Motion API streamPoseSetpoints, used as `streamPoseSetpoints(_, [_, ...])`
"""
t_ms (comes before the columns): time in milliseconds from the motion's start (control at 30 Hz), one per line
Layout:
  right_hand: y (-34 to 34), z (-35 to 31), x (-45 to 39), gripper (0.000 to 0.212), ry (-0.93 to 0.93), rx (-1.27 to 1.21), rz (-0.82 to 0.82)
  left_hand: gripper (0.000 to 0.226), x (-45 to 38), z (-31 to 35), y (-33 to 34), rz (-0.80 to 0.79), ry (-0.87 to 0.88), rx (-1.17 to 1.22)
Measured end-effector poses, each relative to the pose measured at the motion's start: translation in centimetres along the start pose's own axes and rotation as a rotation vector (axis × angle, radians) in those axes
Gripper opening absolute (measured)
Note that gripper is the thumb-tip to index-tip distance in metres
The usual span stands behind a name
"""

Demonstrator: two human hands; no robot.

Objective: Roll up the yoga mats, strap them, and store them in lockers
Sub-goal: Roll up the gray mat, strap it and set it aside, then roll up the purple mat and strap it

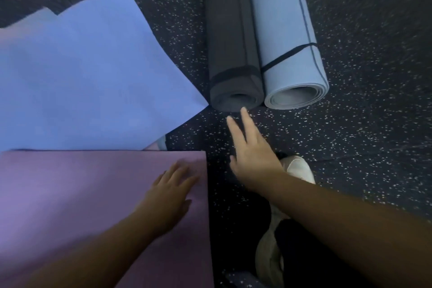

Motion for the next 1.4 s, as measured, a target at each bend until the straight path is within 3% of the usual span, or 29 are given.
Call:
streamPoseSetpoints(200, [2.9, -7.3, -0.9, 0.087, -0.25, 0.074, -0.22, 0.072, 7.0, -5.7, -2.0, -0.044, -0.05, -0.152])
streamPoseSetpoints(333, [3.5, -10.1, -1.5, 0.081, -0.294, 0.102, -0.333, 0.07, 12.4, -8.1, -3.8, -0.032, -0.033, -0.188])
streamPoseSetpoints(567, [3.6, -10.6, -0.7, 0.073, -0.213, 0.168, -0.505, 0.059, 18.3, -9.8, -0.8, 0.037, -0.123, -0.157])
streamPoseSetpoints(733, [4.2, -8.8, -0.8, 0.077, -0.129, 0.197, -0.591, 0.094, 16.2, -11.0, 4.8, -0.013, -0.195, -0.01])
streamPoseSetpoints(900, [5.0, -7.9, -1.2, 0.077, 0.04, 0.101, -0.624, 0.102, 14.9, -11.6, 6.9, 0.077, -0.177, -0.015])
streamPoseSetpoints(1067, [5.5, -8.6, -1.3, 0.067, 0.059, 0.0, -0.514, 0.107, 13.0, -12.4, 5.3, 0.176, -0.201, -0.026])
streamPoseSetpoints(1233, [4.4, -8.8, -1.6, 0.069, 0.065, -0.296, -0.21, 0.112, 11.1, -13.6, 2.5, 0.134, -0.234, -0.074])
streamPoseSetpoints(1400, [3.7, -10.5, -2.1, 0.044, -0.201, -0.289, -0.013, 0.116, 9.6, -14.4, -1.8, 0.183, -0.335, -0.032])
Point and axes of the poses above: each hand's wrist, its own x-axis away from the middle knuckle, its own y-axis out of the palm, z = x × y, the point moved 1 cm from there along -x, towards the middle knuckle, and after that the axes turned 15 degrees about -z, right-handed, at the moved point
